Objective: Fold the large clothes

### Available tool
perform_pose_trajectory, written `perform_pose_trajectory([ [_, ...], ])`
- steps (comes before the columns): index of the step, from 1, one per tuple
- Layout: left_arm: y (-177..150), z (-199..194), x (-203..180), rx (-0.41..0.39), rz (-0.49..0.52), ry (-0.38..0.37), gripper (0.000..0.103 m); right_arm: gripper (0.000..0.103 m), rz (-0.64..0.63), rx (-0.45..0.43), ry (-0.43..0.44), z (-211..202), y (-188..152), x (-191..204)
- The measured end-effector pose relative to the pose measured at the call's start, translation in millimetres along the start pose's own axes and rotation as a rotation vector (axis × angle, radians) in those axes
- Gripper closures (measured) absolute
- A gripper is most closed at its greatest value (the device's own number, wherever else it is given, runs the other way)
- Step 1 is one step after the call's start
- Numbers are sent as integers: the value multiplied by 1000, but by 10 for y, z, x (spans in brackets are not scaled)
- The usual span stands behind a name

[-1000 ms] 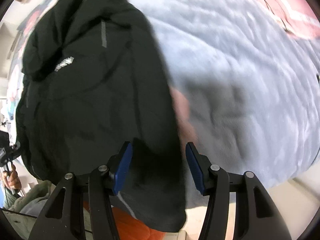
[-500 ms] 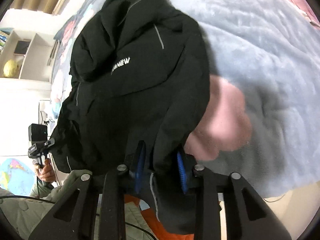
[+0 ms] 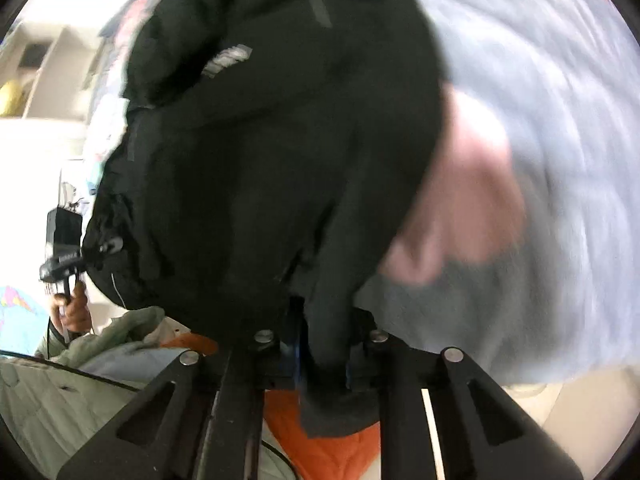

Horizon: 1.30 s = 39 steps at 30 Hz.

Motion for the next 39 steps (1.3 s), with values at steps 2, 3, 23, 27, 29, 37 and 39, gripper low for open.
perform_pose_trajectory([
  [2, 189, -92, -186, -56, 31, -9, 93, 86, -67, -47, 19, -144, 220, 229],
  [3, 326, -187, -299, -95, 46, -26, 93, 86, -93, -63, 20, -193, 303, 305],
  [23, 1662, -1521, -476, -383, -134, -292, 89, 86, 22, -530, 170, -1744, 2231, 637],
  [27, 1967, -1532, -480, -356, -150, -264, 88, 86, 97, -539, 168, -1679, 2710, 577],
  [29, 2147, -1452, -441, -335, -159, -247, 87, 86, 122, -525, 139, -1515, 3035, 551],
  [37, 2928, -755, 359, -262, -435, -243, 81, 86, 290, -379, 71, -460, 4045, 139],
  [39, 3055, -499, 502, -225, -461, -230, 81, 86, 306, -332, 27, -186, 4146, 32],
])
Point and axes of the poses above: each gripper's, at about its wrist camera, not at the fingertips, and z roughly the way its jaws point, x to its left, y to its top, the point moved 9 cm from there along z, roughly the way its jaws point, and after that the axes turned 1 degree about -x, right-handed, at the moved point
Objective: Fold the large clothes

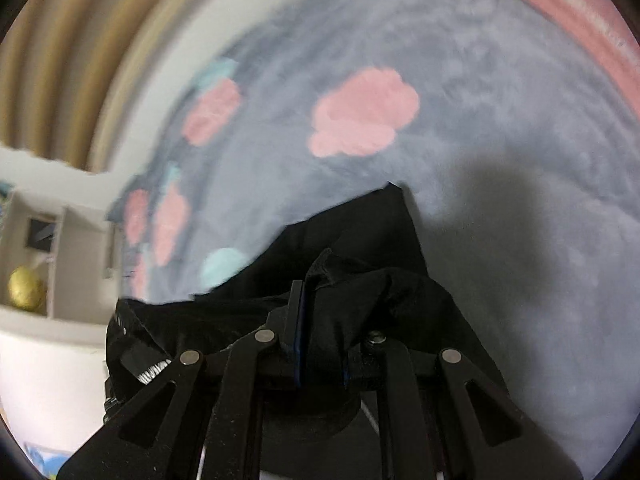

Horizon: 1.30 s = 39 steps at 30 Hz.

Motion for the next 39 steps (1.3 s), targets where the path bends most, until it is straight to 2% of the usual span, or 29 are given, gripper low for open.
perform_pose_trajectory([
  [3, 127, 227, 129, 18, -42, -15, 81, 86, 19, 69, -59, 493, -19, -154],
  [7, 175, 298, 161, 55, -40, -58, 80, 86, -7, 88, -100, 709, -24, -197],
  [9, 129, 225, 65, 67, 42, -23, 80, 86, -1, 100, -95, 702, -23, -198],
  [12, -69, -29, -260, 66, 265, 33, 78, 85, 17, 103, -52, 562, -34, -179],
  [16, -416, -464, -563, 118, 395, 31, 75, 81, 25, 85, 17, 237, -67, -90],
  [18, -635, -624, -675, 156, 492, 37, 73, 74, 11, 73, 39, 49, -111, -34],
  [20, -848, -755, -737, 195, 563, 47, 44, 44, -7, 49, 26, -122, -140, 1],
  [21, -909, -833, -758, 186, 589, 58, 43, 40, -20, 22, 22, -236, -148, 19],
  [23, -999, -958, -801, 183, 603, 40, 43, 38, -37, -13, 50, -458, -190, 58],
  [24, -1027, -1037, -850, 171, 598, 5, 43, 38, -41, -25, 66, -553, -211, 72],
  [25, -1002, -1085, -878, 132, 599, 9, 43, 38, -53, -44, 72, -654, -220, 85],
  [28, -807, -1117, -910, -31, 640, 122, 42, 37, -122, -64, 5, -728, -234, 111],
  [29, -651, -1084, -914, -113, 645, 184, 42, 37, -159, -62, -31, -710, -240, 125],
  [31, -421, -996, -852, -187, 620, 256, 42, 37, -230, -54, -95, -611, -241, 173],
  [36, -38, -634, -667, -198, 593, 347, 42, 37, -353, -63, -190, -383, -131, 242],
  [39, 39, -552, -568, -192, 608, 378, 42, 37, -410, -57, -184, -237, 7, 276],
])
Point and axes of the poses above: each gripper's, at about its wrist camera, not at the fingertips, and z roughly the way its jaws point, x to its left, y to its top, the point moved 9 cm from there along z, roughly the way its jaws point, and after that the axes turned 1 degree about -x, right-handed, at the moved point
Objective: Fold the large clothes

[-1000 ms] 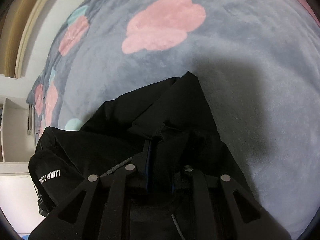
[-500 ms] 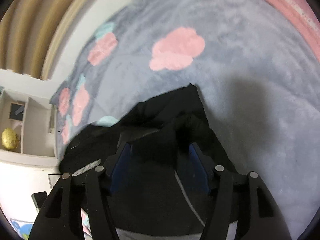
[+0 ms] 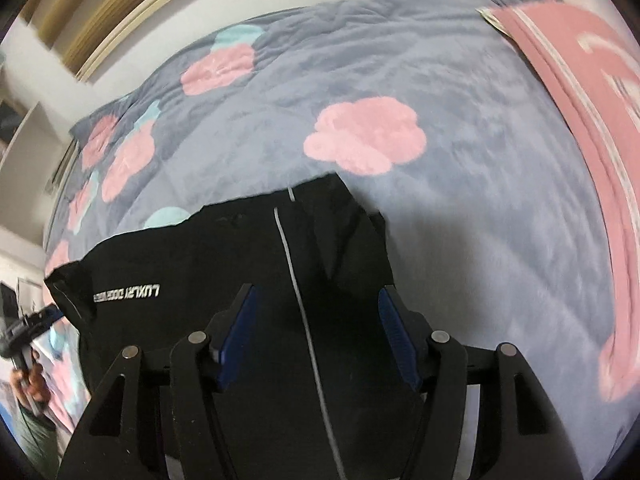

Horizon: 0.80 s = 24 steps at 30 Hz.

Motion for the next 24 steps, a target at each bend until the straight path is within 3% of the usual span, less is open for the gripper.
perform_pose_trajectory([
  [7, 118, 498, 215, 48, -21, -4, 42, 37, -89, 56, 34, 591, 325, -42],
  [10, 79, 796, 193, 129, -54, -85, 42, 37, -86, 111, 37, 939, 357, -81],
  [11, 81, 892, 185, 143, -68, -109, 42, 41, -87, 119, 48, 993, 353, -64],
  [12, 84, 966, 179, 154, -79, -122, 42, 51, -93, 115, 51, 1008, 353, -43],
  [13, 92, 998, 168, 157, -87, -130, 42, 80, -105, 109, 44, 1008, 350, -19],
  [15, 124, 979, 175, 127, -114, -141, 44, 83, -135, 56, -2, 898, 362, 3],
  [17, 150, 910, 185, 88, -114, -135, 70, 86, -146, 3, -39, 709, 352, 5],
  [18, 144, 854, 179, 72, -106, -135, 77, 87, -142, -14, -48, 634, 349, 2],
  [19, 138, 776, 133, 49, -100, -167, 92, 88, -138, -43, -59, 518, 350, -4],
  [24, 343, 200, -223, -130, -41, -149, 93, 91, -110, -144, -150, -15, 513, -12],
])
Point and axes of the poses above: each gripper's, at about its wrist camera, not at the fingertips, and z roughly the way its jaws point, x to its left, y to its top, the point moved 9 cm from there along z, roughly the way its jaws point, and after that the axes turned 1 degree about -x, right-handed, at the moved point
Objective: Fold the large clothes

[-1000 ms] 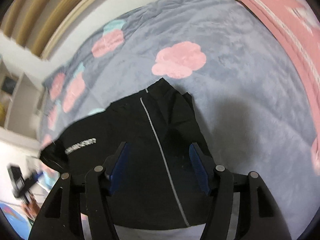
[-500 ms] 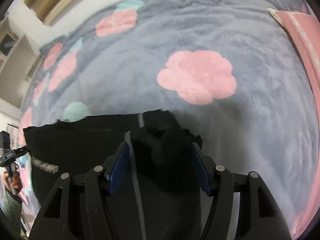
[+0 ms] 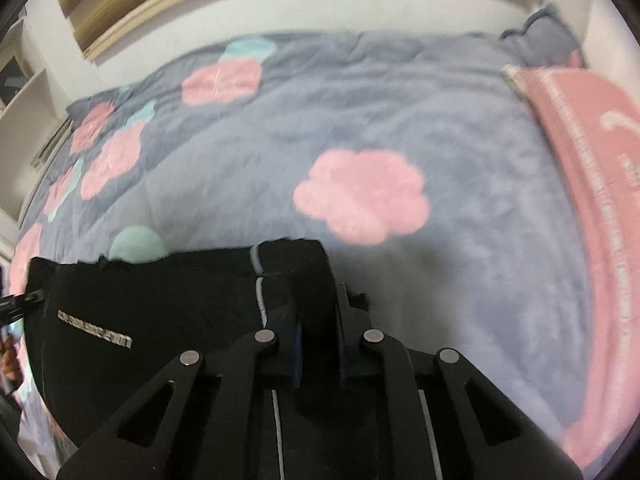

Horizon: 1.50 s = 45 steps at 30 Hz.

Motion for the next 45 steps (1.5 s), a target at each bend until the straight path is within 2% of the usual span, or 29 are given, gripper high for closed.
perform_pose_trajectory([
  [3, 334, -277, -528, -108, 112, -13, 93, 93, -12, -77, -82, -311, 268, 28],
  [6, 617, -231, -640, -145, 108, -21, 93, 94, 12, -110, -117, -384, 539, -56],
  [8, 744, -52, -526, -143, 72, -6, 93, 94, 53, -97, -137, -215, 651, -172],
  [11, 775, 469, -210, -75, 3, 91, 93, 94, 108, -11, -124, 224, 625, -251],
  [14, 556, 991, 208, 42, -69, 189, 91, 94, 124, 115, -158, 857, 414, -331],
  [16, 368, 1277, 462, 117, -138, 207, 84, 94, 128, 182, -162, 1160, 228, -332],
  [18, 286, 1388, 570, 119, -150, 202, 80, 94, 131, 255, -167, 1467, -4, -319],
  [21, 309, 1391, 549, 143, -150, 187, 76, 90, 96, 265, -191, 1566, -109, -266],
  [24, 397, 1253, 504, 150, -115, 162, 75, 82, 74, 246, -196, 1452, -81, -258],
  [27, 531, 853, 385, 71, -88, 96, 75, 75, 123, 208, -172, 1195, -25, -324],
  [28, 571, 696, 355, 59, -88, 72, 74, 69, 136, 179, -170, 1055, 14, -347],
  [31, 659, 361, 346, 30, -94, 74, 70, 54, 170, 91, -150, 537, 56, -365],
  [33, 680, 135, 324, 16, -91, 77, 68, 53, 188, 62, -94, 267, 16, -281],
  [35, 639, -53, 180, 2, -31, 86, 67, 53, 188, 50, -48, 53, -59, -135],
  [37, 495, -182, -120, 11, 63, 72, 65, 53, 163, 48, 7, -145, -220, 144],
  [40, 105, -142, -757, 64, 162, -24, 55, 53, 92, 62, 62, -327, -447, 595],
  [41, -97, -76, -976, 92, 200, -46, 55, 53, 64, 63, 74, -360, -508, 736],
  [43, -377, 67, -1236, 123, 258, -37, 55, 53, 14, 68, 94, -380, -629, 969],
  [45, -666, 266, -1416, 144, 329, 20, 55, 53, -39, 82, 100, -320, -741, 1177],
])
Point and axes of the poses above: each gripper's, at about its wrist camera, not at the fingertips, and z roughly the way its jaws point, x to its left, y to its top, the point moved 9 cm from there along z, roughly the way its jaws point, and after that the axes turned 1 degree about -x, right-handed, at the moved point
